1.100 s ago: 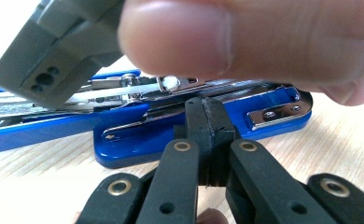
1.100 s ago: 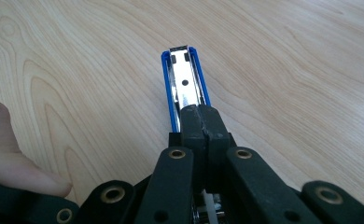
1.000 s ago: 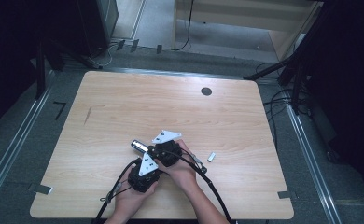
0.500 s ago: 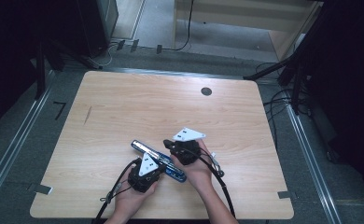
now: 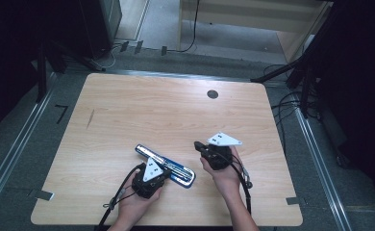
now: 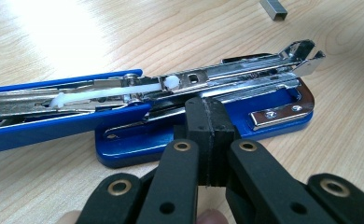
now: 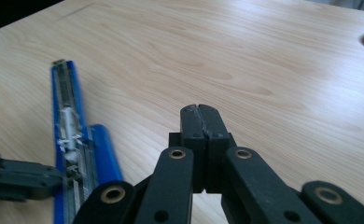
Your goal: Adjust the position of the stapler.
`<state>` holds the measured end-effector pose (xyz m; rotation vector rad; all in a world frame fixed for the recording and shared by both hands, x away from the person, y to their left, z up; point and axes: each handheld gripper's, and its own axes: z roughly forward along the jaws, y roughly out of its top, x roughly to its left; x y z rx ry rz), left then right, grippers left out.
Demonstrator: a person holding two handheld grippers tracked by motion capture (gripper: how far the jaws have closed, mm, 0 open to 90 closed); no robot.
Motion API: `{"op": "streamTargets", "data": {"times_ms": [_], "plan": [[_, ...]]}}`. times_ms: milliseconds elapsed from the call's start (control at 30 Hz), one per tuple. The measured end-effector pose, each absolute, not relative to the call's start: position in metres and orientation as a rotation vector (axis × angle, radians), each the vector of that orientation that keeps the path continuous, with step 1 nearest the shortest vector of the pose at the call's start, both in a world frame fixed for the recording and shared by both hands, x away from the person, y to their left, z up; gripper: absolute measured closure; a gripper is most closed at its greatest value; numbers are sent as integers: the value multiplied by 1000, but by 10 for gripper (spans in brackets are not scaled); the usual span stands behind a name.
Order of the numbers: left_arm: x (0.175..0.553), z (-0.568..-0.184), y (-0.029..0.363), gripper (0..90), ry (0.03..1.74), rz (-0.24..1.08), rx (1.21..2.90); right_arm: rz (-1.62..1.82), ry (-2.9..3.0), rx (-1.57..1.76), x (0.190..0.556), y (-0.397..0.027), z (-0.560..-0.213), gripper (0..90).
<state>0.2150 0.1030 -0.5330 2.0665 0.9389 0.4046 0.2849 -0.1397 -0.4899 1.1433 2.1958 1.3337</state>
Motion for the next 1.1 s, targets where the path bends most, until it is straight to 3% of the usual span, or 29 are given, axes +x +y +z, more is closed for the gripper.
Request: {"op": "streamTargets", "data": {"times_ms": [333,700,1100], "plan": [[215,-533,103,900,940,408,2065,1266,2171,1233,279,-174,-509,900],[215,-533,103,900,940,410,2067,1195,2212,1275,269,-182,-537,900],[215,-533,103,900,940,409,2066,1152,2236,1267,263,-188,-542,900]]}}
